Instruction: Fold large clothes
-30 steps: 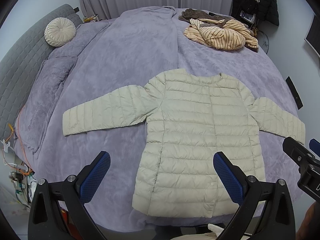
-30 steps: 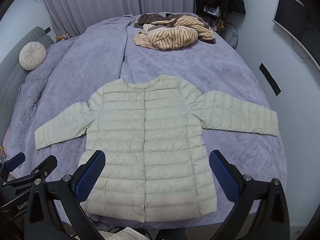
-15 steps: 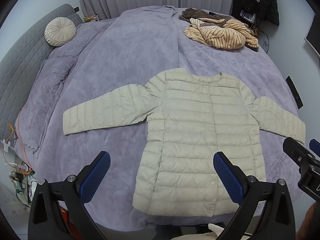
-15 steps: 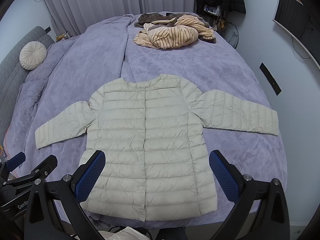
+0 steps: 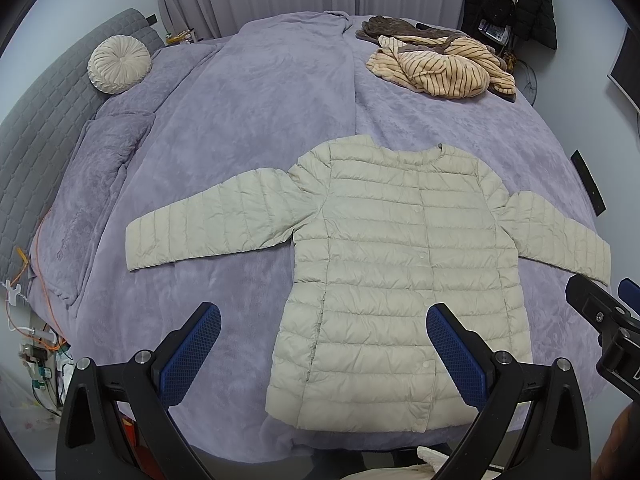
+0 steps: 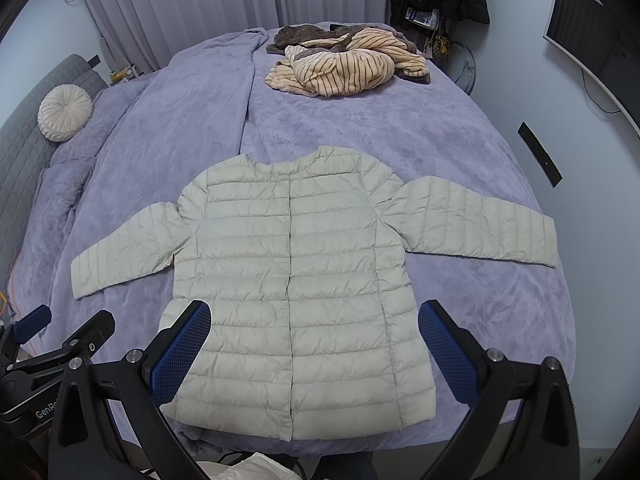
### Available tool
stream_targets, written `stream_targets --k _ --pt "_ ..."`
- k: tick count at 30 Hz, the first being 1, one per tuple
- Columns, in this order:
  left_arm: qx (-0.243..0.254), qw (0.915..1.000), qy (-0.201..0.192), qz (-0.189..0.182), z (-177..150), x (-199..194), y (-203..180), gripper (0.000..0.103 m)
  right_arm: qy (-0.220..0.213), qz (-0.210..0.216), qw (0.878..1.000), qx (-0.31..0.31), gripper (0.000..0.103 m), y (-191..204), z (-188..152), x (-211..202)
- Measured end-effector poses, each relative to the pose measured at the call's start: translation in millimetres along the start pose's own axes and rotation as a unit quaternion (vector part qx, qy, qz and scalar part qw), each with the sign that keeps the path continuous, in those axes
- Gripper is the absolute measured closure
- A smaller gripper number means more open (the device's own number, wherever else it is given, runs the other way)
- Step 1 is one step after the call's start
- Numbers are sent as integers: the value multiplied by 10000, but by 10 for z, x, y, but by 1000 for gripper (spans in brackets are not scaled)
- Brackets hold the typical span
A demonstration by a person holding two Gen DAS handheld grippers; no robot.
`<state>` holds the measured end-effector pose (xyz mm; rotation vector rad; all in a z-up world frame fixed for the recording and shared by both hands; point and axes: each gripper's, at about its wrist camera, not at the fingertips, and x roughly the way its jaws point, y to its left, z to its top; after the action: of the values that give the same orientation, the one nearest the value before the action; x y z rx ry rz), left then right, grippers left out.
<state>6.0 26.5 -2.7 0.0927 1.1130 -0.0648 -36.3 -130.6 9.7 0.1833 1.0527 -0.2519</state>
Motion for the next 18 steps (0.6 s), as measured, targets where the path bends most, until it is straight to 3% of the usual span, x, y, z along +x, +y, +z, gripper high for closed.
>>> stream_targets --k 18 --pt "1 10000 9 -1 -14 13 8 0 5 7 10000 2 0 -2 13 2"
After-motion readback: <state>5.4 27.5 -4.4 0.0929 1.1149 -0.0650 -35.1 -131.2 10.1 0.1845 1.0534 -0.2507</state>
